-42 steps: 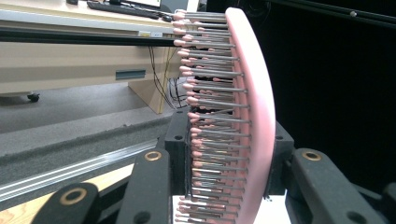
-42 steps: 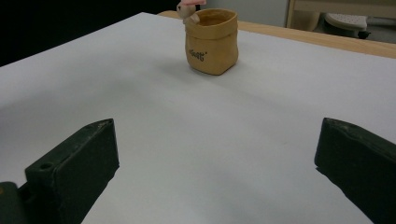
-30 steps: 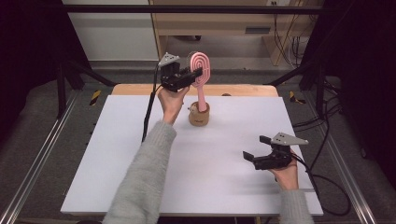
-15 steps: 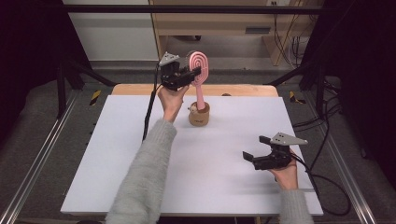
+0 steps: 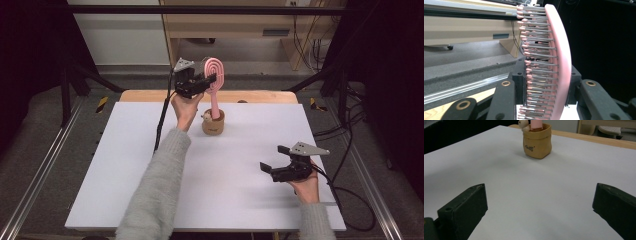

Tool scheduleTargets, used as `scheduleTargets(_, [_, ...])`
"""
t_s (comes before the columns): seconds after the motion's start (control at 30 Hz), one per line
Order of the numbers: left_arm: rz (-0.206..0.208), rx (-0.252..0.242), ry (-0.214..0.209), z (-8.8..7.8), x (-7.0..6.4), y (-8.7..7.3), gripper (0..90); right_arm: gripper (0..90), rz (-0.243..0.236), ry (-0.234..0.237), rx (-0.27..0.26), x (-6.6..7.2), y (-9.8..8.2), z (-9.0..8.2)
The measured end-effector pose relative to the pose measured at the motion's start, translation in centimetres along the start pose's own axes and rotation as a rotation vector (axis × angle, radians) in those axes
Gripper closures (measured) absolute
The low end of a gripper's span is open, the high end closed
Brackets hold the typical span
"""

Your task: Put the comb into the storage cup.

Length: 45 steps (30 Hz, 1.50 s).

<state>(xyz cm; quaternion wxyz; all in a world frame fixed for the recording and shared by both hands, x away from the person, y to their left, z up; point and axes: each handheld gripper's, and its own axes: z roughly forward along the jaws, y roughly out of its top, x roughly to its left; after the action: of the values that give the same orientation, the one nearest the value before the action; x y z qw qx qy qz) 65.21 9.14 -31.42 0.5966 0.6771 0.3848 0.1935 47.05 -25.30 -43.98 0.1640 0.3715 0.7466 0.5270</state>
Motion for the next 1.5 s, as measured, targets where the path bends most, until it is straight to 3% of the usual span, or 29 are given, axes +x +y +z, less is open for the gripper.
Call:
scheduleTargets(1.03, [-0.023,0.048,-0.007,1.0,0.7,-3.9,62.8,0.0,-0.002,0.003,0.002,0.0,0.0,0.1])
scheduleTargets(1.5, [-0.041,0.049,-0.005,0.8,1.3,-4.8,62.7,0.0,-0.002,0.002,-0.001,0.0,0.0,0.1])
